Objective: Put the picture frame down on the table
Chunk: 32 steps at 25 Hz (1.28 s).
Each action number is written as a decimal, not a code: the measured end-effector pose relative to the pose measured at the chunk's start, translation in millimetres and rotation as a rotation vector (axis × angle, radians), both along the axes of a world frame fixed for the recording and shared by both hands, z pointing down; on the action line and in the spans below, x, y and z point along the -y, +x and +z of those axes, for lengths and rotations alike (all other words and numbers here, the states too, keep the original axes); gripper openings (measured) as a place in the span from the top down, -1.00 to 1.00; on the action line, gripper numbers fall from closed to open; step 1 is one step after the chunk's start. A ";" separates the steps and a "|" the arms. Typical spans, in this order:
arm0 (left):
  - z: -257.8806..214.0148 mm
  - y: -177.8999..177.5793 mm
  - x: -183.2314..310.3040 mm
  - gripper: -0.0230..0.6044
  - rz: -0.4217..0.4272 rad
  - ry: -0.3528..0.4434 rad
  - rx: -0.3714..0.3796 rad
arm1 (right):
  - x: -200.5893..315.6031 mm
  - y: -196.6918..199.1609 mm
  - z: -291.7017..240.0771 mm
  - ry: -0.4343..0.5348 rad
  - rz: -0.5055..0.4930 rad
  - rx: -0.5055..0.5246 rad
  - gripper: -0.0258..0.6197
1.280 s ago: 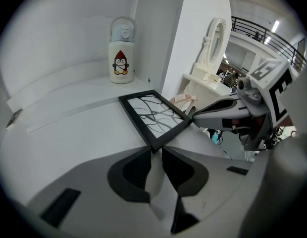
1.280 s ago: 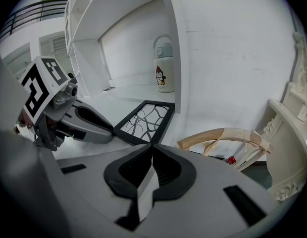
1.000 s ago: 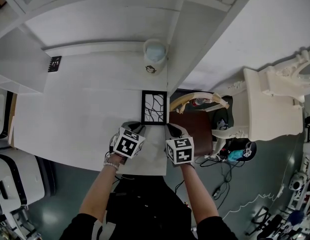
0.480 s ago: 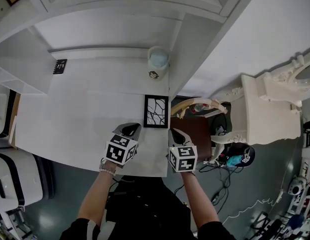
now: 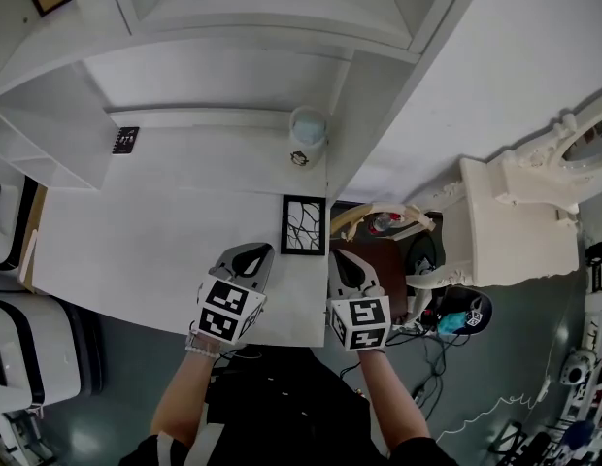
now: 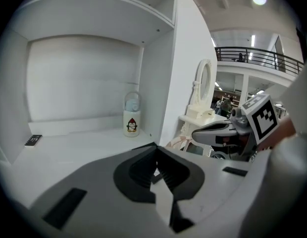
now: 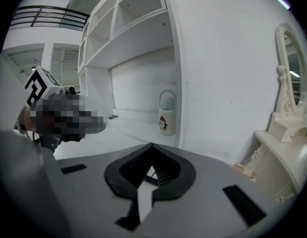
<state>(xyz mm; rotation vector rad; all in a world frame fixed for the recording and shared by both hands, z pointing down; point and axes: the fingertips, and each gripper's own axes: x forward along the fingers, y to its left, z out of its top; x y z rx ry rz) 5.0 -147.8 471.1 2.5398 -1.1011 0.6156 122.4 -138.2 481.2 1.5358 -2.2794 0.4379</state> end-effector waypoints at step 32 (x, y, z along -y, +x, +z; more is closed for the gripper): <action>-151.8 -4.9 -43.1 0.92 -0.086 0.277 -0.170 | -39.5 -8.7 -151.2 0.287 -0.071 0.101 0.92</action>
